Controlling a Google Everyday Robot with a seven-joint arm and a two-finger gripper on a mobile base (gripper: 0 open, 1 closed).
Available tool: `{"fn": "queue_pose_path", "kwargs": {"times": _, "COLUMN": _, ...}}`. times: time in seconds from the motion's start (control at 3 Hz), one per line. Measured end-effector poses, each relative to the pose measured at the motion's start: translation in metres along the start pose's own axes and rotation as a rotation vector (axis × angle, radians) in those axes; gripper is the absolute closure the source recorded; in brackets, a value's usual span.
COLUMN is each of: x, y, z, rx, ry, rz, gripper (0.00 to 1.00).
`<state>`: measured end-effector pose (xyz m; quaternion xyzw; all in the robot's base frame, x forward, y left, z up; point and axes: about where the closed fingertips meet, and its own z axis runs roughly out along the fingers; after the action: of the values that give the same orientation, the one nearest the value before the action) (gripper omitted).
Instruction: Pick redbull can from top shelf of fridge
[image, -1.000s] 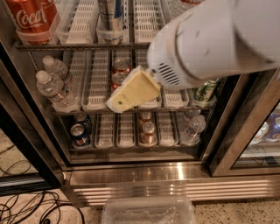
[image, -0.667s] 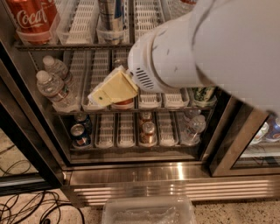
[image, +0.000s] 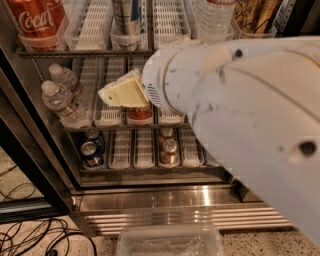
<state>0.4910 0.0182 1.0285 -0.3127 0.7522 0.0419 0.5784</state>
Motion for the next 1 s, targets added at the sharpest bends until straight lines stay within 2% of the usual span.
{"fn": "queue_pose_path", "kwargs": {"times": 0.33, "x": -0.007, "y": -0.014, "z": -0.011, "rx": 0.089, "ry": -0.089, "rz": 0.049, "gripper": 0.0}}
{"fn": "queue_pose_path", "kwargs": {"times": 0.67, "x": -0.014, "y": -0.024, "z": -0.021, "rx": 0.14, "ry": -0.176, "rz": 0.093, "gripper": 0.0}}
{"fn": "queue_pose_path", "kwargs": {"times": 1.0, "x": -0.014, "y": -0.024, "z": -0.021, "rx": 0.14, "ry": -0.176, "rz": 0.092, "gripper": 0.0}}
